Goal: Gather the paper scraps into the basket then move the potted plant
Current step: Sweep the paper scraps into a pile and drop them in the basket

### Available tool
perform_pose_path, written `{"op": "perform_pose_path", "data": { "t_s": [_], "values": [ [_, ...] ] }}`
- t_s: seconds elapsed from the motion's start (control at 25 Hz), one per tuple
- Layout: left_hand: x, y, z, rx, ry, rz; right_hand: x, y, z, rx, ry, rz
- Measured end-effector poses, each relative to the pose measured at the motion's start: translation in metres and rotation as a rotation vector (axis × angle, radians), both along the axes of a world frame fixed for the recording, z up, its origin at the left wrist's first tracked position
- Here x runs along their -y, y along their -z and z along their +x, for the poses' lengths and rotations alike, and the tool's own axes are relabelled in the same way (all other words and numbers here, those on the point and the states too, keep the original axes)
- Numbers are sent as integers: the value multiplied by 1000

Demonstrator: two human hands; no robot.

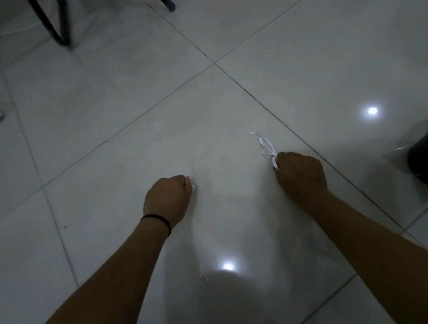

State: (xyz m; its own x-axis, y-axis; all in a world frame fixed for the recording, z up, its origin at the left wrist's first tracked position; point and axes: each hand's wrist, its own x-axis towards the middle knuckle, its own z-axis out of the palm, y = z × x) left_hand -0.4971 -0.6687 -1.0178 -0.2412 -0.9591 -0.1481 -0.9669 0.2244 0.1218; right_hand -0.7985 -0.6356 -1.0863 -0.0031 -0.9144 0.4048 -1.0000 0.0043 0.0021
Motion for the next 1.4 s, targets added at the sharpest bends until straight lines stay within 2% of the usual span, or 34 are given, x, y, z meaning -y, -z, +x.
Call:
{"op": "perform_pose_path", "data": {
  "t_s": [0.2, 0.36, 0.6, 0.76, 1.12, 1.4],
  "values": [
    [-7, 17, -7, 55, -33, -23, -6, 2, 1, -36, 0, -37],
    [-10, 18, -12, 14, -76, -28, -6, 6, 2, -79, 0, -31],
    [-11, 22, -3, 37, 48, -100, -4, 5, 1, -83, 0, -51],
    [6, 16, 3, -106, -136, -96, -5, 3, 3, -64, -2, -31],
    [17, 19, -9, 94, -71, 5, -5, 4, 4, -64, 3, -42],
    [21, 17, -7, 119, 49, 3, -6, 1, 5, -31, -3, -37]
  ]
}}
